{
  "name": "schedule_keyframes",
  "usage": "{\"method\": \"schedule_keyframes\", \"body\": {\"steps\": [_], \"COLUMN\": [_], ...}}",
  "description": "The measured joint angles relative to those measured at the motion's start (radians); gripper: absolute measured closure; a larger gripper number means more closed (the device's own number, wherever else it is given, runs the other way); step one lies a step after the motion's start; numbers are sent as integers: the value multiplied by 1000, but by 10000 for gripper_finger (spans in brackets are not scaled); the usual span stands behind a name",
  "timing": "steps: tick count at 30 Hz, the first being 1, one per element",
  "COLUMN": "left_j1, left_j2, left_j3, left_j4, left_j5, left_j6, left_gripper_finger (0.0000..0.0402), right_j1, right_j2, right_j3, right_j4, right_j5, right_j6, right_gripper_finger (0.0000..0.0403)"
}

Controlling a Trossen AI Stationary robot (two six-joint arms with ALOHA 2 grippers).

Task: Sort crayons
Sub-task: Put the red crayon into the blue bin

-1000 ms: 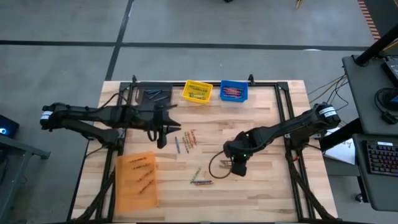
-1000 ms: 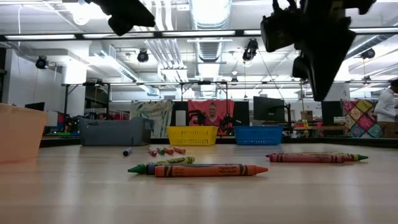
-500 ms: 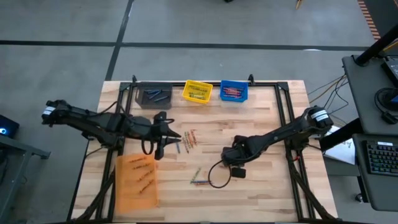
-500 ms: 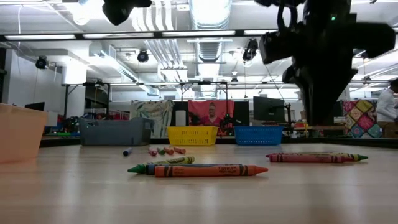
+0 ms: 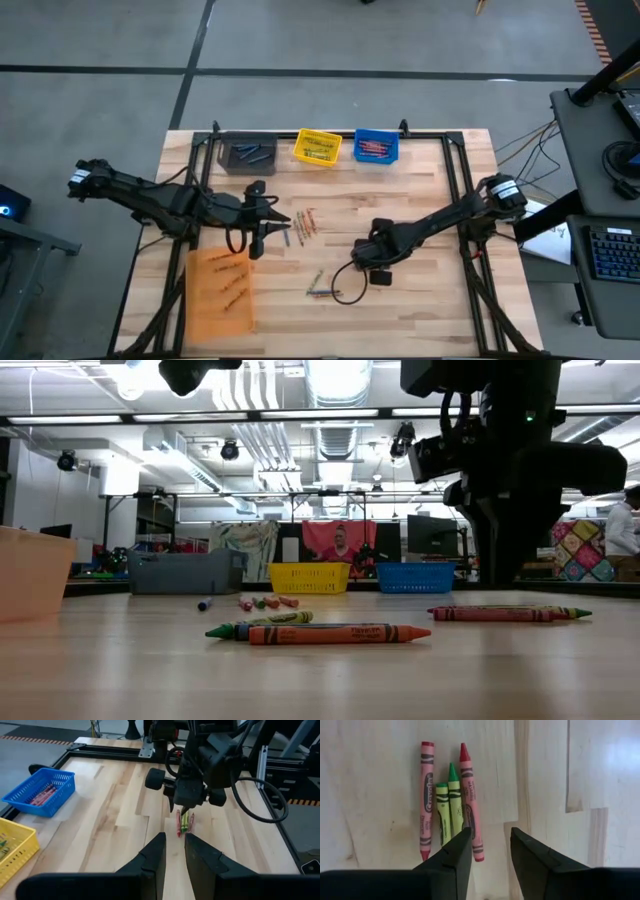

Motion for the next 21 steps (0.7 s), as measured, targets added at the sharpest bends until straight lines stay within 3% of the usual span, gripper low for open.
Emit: {"method": "schedule_keyframes", "body": {"steps": [21], "left_j1": [0], "left_j2": [1], "left_j3": [0], "left_j4": [0], "left_j5": [-1], "left_j6": [0], "left_gripper_finger": [348], "right_j1": [-2], "right_j2": [81], "right_j3": [-2], "right_j4": [48], "right_j5": [27], "right_j6": [-23], "right_gripper_finger": [293]}}
